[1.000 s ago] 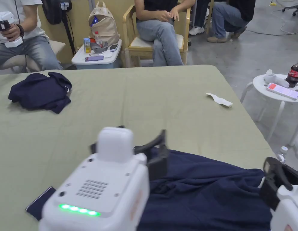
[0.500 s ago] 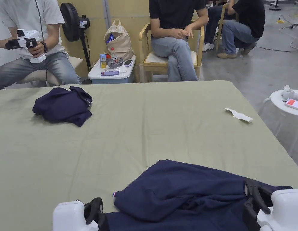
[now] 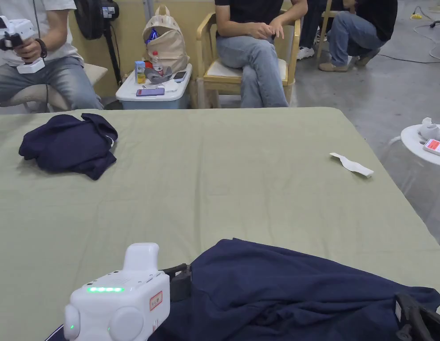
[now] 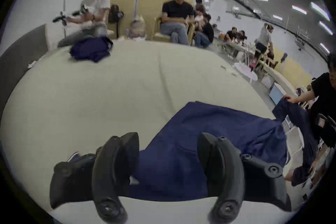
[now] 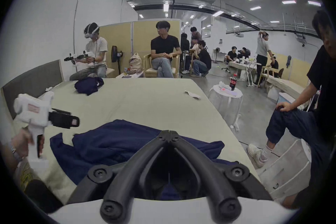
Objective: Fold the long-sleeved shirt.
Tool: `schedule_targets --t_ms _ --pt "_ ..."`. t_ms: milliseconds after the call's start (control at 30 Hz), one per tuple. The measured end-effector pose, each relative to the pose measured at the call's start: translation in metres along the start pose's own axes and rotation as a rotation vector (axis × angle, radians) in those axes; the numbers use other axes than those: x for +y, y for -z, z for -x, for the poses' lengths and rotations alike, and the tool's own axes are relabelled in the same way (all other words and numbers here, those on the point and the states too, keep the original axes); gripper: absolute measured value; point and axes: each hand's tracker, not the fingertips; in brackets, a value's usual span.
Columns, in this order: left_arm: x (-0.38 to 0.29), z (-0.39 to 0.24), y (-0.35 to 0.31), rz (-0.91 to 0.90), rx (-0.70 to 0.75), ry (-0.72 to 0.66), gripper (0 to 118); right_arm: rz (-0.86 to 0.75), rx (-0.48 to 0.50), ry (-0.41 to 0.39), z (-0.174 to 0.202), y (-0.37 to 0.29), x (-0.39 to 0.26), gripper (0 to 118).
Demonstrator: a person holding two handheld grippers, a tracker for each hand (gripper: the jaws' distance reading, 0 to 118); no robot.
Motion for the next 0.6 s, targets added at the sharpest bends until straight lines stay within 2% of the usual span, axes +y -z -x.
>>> schedule_targets --t_ms 167,200,233,267,367,433,500,567,600 --pt "-0.008 -0.003 0.101 0.259 -0.076 0.038 66 0.079 -0.042 0.045 -0.021 0.02 -0.022 0" --pt "-0.014 -0.008 0.103 0.288 -0.024 0.068 59 0.093 -0.052 0.043 -0.025 0.022 -0.027 0" --pt "-0.009 -0.017 0.085 0.104 -0.015 0.148 42 0.101 -0.061 0.04 -0.028 0.023 -0.03 0" --pt "-0.009 -0.022 0.084 0.161 0.006 0.145 3 0.108 -0.067 0.038 -0.031 0.024 -0.033 0" --pt "-0.019 -0.018 0.089 0.148 -0.008 0.045 1 0.134 -0.095 0.066 -0.044 0.026 -0.041 0" --pt "-0.021 -0.018 0.076 0.126 0.002 0.084 1 0.157 -0.129 0.09 -0.056 0.025 -0.042 0" --pt "-0.009 -0.019 0.035 -0.017 -0.032 0.068 1 0.15 -0.171 0.082 -0.068 0.017 -0.041 0" --pt "0.011 -0.01 -0.019 -0.164 -0.099 -0.064 1 0.142 -0.224 0.071 -0.082 0.007 -0.038 0" --pt "0.018 -0.009 -0.048 -0.255 -0.075 -0.103 1 0.131 -0.254 0.075 -0.089 0.002 -0.038 0"
